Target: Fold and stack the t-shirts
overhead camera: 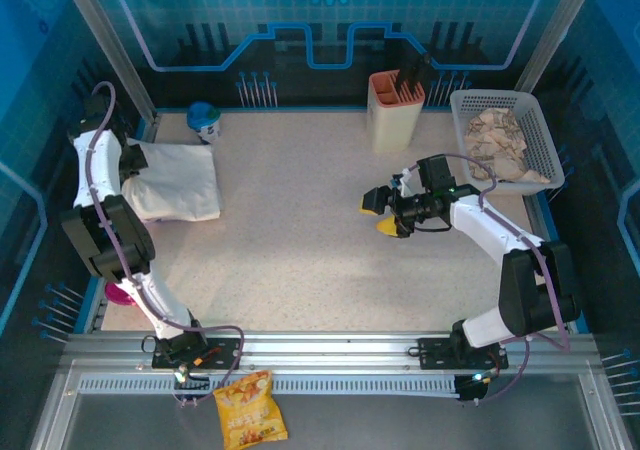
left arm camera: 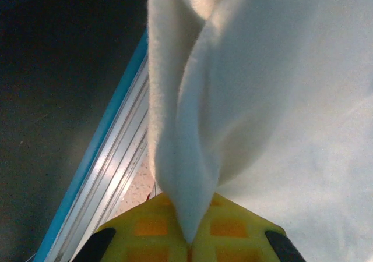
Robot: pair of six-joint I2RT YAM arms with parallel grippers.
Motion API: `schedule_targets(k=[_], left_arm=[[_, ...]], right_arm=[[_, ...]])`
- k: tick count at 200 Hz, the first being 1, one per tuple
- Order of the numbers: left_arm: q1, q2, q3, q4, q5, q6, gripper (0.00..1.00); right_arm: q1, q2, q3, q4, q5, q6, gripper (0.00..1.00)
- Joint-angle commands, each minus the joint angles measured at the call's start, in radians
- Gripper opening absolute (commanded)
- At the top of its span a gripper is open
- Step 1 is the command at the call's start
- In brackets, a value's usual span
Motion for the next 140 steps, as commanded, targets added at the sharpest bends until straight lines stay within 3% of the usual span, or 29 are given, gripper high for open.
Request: schedule_targets(k=[1,20,36,60,106,140], left_arm=[[0.033,0.076,0.037,0.014,-0.045,-0.037,0.01],[0.045,0.083,0.02,0.036,-0.089,-0.058,0.17],[0.055,0.078,0.043,0.031,-0.089,-0.08,0.46],[0.05,0.07,0.079,0.016,-0.084,-0.099,0.69],[-0.064,0.006,0.084,0.034,-0.064,-0.075,0.73],[-0.125,0.004,0.075,0.049,0.01,-0.095,0.74]], right_arm=[[0.023,0.012,0.024,-0.041,0.003,-0.025,0.88],[0.029,0.015,0.022,-0.05,0.005,-0.032,0.88],[0.034,0.012,0.019,-0.057,0.002,-0.038,0.87],[0.038,-0.007,0.002,-0.055,0.005,-0.037,0.87],[0.042,-0.033,-0.034,-0.026,0.008,-0.018,0.88],[0.041,-0.054,-0.047,-0.021,0.024,-0.02,0.88]])
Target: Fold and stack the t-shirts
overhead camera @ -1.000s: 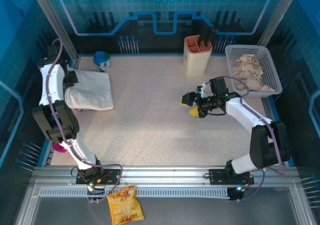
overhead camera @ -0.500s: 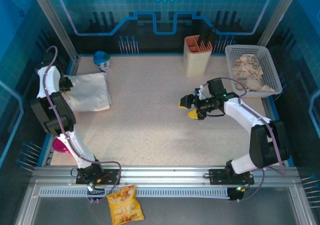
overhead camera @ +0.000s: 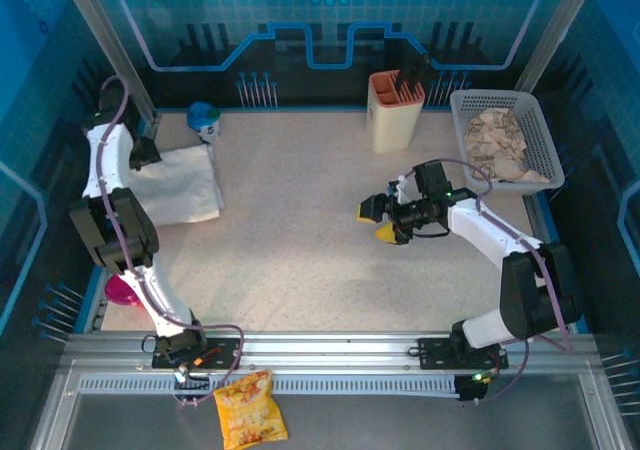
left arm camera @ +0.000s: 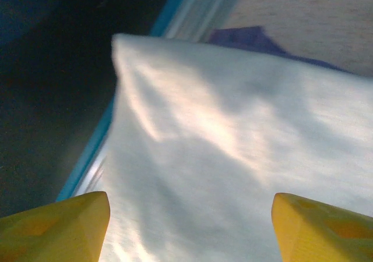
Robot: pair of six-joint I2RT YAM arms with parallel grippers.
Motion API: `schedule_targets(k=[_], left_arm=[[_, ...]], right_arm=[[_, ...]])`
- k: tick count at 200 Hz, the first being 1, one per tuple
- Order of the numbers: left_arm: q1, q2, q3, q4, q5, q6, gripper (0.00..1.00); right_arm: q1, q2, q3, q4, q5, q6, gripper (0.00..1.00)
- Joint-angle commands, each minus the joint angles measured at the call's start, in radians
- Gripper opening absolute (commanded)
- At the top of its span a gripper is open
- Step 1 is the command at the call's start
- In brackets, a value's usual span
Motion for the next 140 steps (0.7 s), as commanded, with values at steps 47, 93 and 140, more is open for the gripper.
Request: schedule_targets(k=[47,93,140], left_arm=[[-0.049,0.086,0.02,0.05,0.176,-0.029,0.72],[-0.061,0.19,0.016,0.104,0.221,-0.028,0.72],[-0.105,0.302,0.077,0.078,0.246,0.002,0.71]], right_arm=[[0.014,-0.044,-0.054,0.008,0.038,-0.012,0.88],[0.013,-0.017,-0.071,0.039,0.034,-0.005,0.88],[0.011,-0.006,-0.085,0.061,0.032,0.003,0.88]])
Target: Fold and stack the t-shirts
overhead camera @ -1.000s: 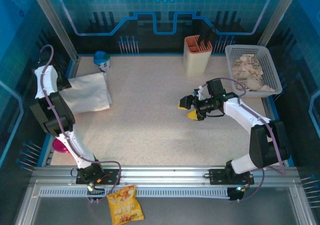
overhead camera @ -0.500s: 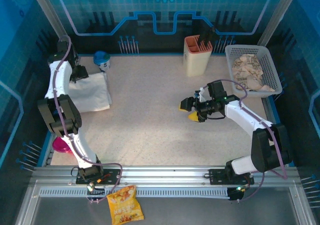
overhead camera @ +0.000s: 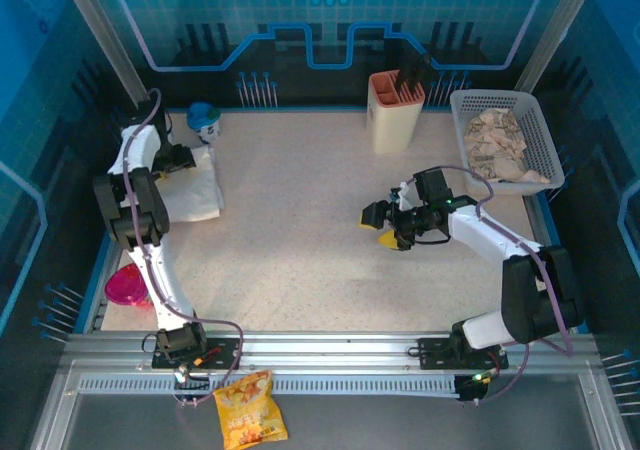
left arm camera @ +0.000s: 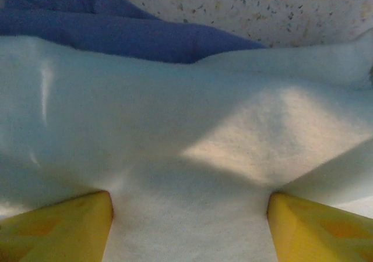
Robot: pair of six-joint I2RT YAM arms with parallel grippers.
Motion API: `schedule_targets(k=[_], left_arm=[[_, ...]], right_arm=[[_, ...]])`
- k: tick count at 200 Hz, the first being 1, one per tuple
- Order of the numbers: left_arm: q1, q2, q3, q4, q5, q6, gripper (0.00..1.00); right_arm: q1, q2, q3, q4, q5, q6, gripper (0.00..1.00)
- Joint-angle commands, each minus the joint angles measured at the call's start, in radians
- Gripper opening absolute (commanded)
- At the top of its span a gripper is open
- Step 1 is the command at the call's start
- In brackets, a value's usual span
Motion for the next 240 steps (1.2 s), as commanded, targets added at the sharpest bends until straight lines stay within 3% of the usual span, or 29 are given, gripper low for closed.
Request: schedule_targets(k=[1,135,170,202,240], left_arm=[[-0.04,0.035,0.028,-0.004,0.049,0.01,0.7],[-0.111,-0.007,-0.091,0.027,0.025,0.086,0.67],[-0.111,-0.109,-0.092,0.023,0.013,0.08,0.72],[-0.112,-0.165,0.007,-0.047,-0.015,0.094,0.78],[-0.123,-0.323,-0.025,-0.032,0.025,0.068,0.83]], right_arm=[[0.01,0.011,-0.019,0.019,-0.006,0.003,0.88],[-0.001,0.01,-0.027,0.031,-0.025,0.002,0.88],[-0.008,0.01,-0.009,0.027,-0.02,-0.006,0.87],[-0.019,0.028,0.065,0.0,-0.008,-0.038,0.87],[-0.063,0.002,0.158,-0.099,0.149,-0.166,0.91]])
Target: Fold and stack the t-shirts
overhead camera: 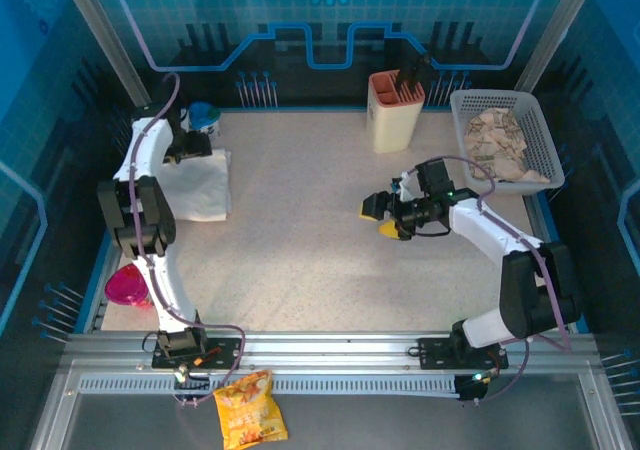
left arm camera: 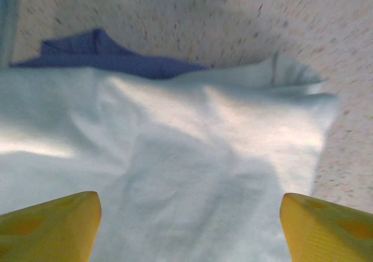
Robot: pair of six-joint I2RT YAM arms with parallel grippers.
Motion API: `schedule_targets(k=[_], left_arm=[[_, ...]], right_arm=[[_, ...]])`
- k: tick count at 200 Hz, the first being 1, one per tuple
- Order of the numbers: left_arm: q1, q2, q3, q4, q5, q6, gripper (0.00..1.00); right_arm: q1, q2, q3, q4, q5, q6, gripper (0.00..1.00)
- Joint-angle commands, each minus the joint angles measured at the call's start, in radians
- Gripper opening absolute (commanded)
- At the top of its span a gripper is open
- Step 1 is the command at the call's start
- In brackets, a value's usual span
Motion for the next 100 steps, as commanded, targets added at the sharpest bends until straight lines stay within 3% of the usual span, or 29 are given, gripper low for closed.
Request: schedule_targets(k=[1,17,32,61,75,100], left_arm=[[-0.014,-0.152,-0.017,-0.019,0.034,-0.014,0.83],[-0.019,-0.261,-0.134,0.059,0.103,-0.058,0.88],[-0.034,-0.383,-0.303,0.179,0.134,-0.092,0.99],[-0.085,-0.563,-0.653,0.438,0.138,-0.091,0.99],[-0.098,-0.614,-0.808,0.568,0.16,-0.093,0.99],[-0.107,-0.643,-1.033,0.819,0.129,-0.113,0.99]], right_arm=[[-0.036,-0.024,0.074,-0.083,0.123,-0.115,0.91],[-0.049,-0.062,0.096,-0.118,0.263,-0.184,0.95],[-0.06,-0.114,0.09,-0.117,0.418,-0.248,0.97],[-0.092,-0.21,0.039,-0.062,0.654,-0.39,1.0],[-0.106,-0.257,-0.033,0.043,0.762,-0.45,1.0],[-0.126,-0.341,-0.288,0.403,0.83,-0.59,1.0]])
